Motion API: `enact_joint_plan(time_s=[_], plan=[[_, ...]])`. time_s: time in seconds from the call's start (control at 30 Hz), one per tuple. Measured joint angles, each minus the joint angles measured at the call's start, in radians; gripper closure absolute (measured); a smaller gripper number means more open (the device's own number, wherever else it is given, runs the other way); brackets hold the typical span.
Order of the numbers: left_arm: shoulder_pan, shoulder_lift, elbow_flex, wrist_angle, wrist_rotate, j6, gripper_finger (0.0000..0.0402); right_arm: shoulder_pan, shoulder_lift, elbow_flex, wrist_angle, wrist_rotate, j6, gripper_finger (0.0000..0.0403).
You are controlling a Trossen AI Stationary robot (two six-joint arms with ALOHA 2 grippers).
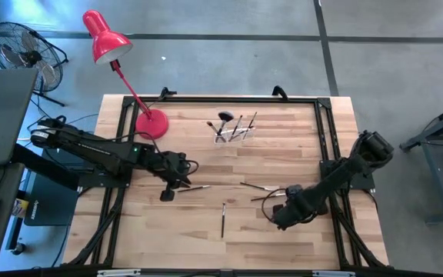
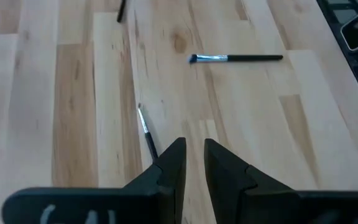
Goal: Put items in baskets/containers
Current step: Adjust the eyeshadow brush on the table
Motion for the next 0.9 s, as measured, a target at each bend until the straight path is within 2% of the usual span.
enact_joint_plan(time_s=[0.37, 0.6, 0.9], plan=[[0.000, 0.000, 0.000, -0.032, 0.007, 0.025, 0.0346, -0.107, 0.014, -0.102, 0.058, 0.037, -0.041, 0.0403], [0.000, 0.000, 0.000, -0.028, 0.007, 0.022, 0.0346, -0.170, 0.014, -0.119, 0.069, 0.136, -0.147, 0.0403], [0.001, 0.000, 0.000, 0.041, -0.045, 0.017, 0.0346, -0.178, 0.013, -0.122, 0.074, 0.313, -0.269, 0.0403]])
